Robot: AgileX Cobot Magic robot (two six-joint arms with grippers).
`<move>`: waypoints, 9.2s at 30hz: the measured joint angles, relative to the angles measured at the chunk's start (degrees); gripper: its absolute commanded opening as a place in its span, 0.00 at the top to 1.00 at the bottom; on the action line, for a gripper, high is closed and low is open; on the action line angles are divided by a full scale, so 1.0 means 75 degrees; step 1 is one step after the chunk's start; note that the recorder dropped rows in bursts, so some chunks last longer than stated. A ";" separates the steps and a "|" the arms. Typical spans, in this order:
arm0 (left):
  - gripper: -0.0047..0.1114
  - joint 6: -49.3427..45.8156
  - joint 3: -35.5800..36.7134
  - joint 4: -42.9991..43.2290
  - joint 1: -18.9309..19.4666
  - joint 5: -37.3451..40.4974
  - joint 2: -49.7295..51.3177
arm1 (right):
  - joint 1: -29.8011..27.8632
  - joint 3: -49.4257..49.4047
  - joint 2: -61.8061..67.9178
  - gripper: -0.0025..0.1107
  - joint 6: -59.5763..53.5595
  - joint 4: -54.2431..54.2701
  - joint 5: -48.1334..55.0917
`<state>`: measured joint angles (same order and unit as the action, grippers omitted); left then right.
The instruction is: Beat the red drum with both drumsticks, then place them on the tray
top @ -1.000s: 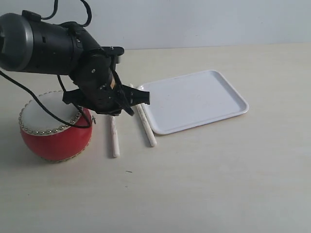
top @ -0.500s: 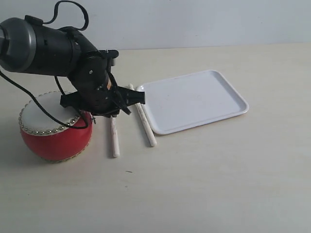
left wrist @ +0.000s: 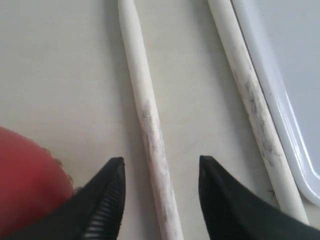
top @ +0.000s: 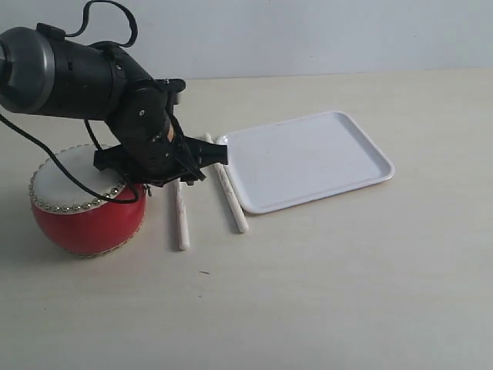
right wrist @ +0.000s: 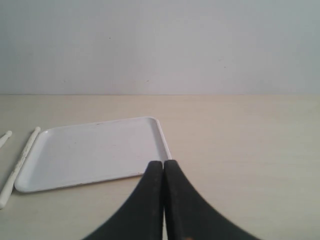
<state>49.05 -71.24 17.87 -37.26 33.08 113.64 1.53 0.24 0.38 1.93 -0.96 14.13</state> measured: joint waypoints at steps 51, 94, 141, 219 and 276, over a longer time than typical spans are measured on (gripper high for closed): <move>0.59 -0.0659 -0.0166 0.0867 0.0290 -0.0599 0.0416 | 0.0000 0.0000 0.0000 0.98 0.0000 0.0000 0.0000; 0.93 -0.1742 -0.0072 0.0269 -0.0232 0.0208 0.0033 | 0.0000 0.0000 0.0000 0.98 0.0000 0.0000 0.0000; 0.72 -0.2696 -0.0060 0.0713 -0.0714 -0.0284 0.0706 | 0.0000 0.0000 0.0000 0.98 0.0000 0.0000 0.0000; 0.96 -0.2500 -0.1129 -0.1415 0.0251 -0.0733 0.1559 | 0.0000 0.0000 0.0000 0.98 0.0000 0.0000 0.0000; 0.96 -0.2954 0.0645 0.0241 -0.0933 0.1010 -0.5424 | 0.0000 0.0000 0.0000 0.98 0.0000 0.0000 0.0000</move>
<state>26.89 -66.40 19.67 -44.26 40.65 72.96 1.53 0.24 0.38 1.93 -0.96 14.13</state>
